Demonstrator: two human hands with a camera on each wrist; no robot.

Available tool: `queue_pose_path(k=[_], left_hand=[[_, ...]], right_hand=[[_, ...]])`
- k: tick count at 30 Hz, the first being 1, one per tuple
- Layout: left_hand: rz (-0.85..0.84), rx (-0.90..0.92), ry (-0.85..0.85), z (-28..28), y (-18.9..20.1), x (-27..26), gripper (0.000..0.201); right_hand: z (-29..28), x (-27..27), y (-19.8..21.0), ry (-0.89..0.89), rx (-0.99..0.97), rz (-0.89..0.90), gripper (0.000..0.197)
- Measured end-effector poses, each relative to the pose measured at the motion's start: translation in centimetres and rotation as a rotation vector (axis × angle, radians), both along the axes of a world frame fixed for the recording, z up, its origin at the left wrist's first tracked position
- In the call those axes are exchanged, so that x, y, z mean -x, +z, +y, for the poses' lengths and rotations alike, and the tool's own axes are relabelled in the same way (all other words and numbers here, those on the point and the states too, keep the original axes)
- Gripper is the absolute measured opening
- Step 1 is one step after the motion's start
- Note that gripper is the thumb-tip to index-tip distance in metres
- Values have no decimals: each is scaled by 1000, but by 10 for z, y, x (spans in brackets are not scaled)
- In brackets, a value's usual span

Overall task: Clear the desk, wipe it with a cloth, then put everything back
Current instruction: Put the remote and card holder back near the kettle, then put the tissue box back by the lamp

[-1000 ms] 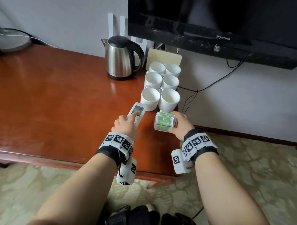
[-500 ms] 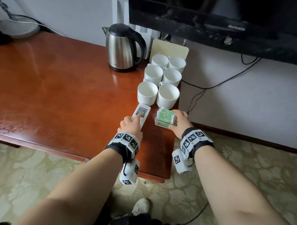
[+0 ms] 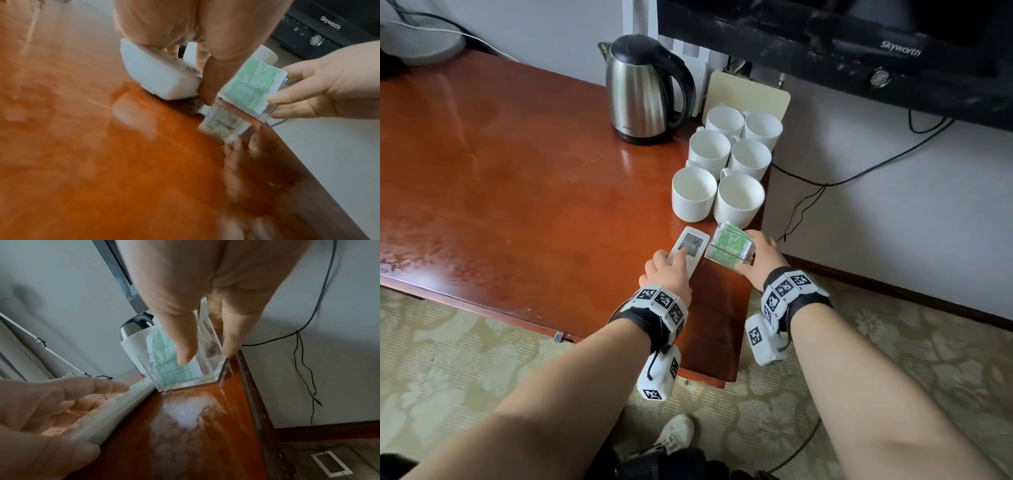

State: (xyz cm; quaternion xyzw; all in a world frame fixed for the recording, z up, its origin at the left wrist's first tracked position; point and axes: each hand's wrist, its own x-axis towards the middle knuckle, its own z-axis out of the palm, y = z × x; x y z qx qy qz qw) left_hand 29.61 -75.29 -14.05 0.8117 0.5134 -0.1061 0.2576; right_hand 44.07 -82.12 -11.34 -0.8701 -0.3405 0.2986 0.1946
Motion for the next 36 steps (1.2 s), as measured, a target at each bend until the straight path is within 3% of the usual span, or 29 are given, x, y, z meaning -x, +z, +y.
queue_pose_path(k=[10,20,26,36], left_hand=[[-13,-30,-66,12,16,14,77],[-106,-215,-165,81,76,64,78],[-131,-267,-112,149,110,126,80],[-125,-364,-56,310,155,281,80]], right_hand=[[0,9,28,91,7,-154,71],[54,63,89,225,-167,-218,72],[127,117,117,318,-213,-245,74],[302,249,134,419,-269,-221,83]])
